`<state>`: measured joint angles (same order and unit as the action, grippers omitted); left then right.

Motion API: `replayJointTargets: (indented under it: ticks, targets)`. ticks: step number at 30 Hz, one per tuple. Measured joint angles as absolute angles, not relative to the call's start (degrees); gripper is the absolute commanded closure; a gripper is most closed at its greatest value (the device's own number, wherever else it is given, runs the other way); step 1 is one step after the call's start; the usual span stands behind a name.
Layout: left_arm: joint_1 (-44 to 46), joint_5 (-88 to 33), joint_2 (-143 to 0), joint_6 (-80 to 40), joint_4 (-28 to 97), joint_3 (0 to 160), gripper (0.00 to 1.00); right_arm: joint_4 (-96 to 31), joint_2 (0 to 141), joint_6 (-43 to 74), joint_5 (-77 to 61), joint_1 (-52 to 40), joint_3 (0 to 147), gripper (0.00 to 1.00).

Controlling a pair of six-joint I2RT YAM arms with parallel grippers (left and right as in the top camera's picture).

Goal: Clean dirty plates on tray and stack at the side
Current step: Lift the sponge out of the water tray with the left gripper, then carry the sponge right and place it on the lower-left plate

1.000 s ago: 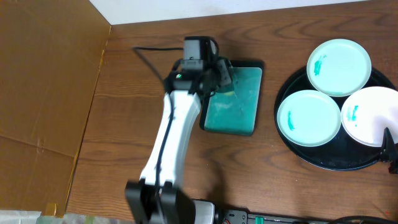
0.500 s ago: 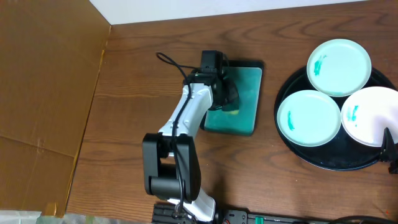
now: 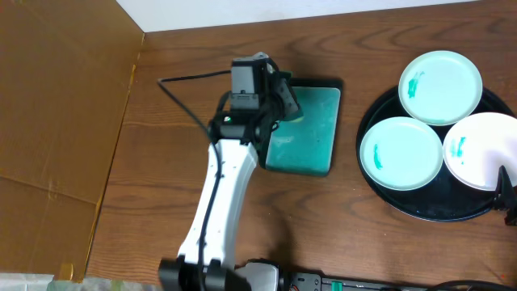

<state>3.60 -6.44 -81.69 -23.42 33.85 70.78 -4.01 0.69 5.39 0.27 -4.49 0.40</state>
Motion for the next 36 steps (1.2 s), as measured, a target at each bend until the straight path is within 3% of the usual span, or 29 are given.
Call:
replayJointTargets:
  ticks: [7, 15, 23, 28, 36]
  targets:
    - [3.6, -9.54, -97.95, -24.62, 32.58, 62.57, 0.93, -4.01, 0.69, 5.39, 0.27, -4.49, 0.4, 0.01]
    - [4.73, -15.53, -86.52, -24.62, 36.77, 68.64, 0.93, -4.03, 0.69, 5.39, 0.27, -4.49, 0.4, 0.01]
    - [19.38, -13.98, -76.27, -27.18, 36.32, 70.35, 0.93, -4.01, 0.69, 5.39, 0.27, -4.49, 0.4, 0.01]
    - [29.08, -7.79, -82.35, -33.95, 33.17, 66.96, 0.93, -4.01, 0.69, 5.39, 0.27, -4.49, 0.4, 0.01]
    - [39.16, -1.3, -97.45, -39.0, 16.23, 65.91, 0.93, -4.01, 0.69, 5.39, 0.27, -4.49, 0.4, 0.01]
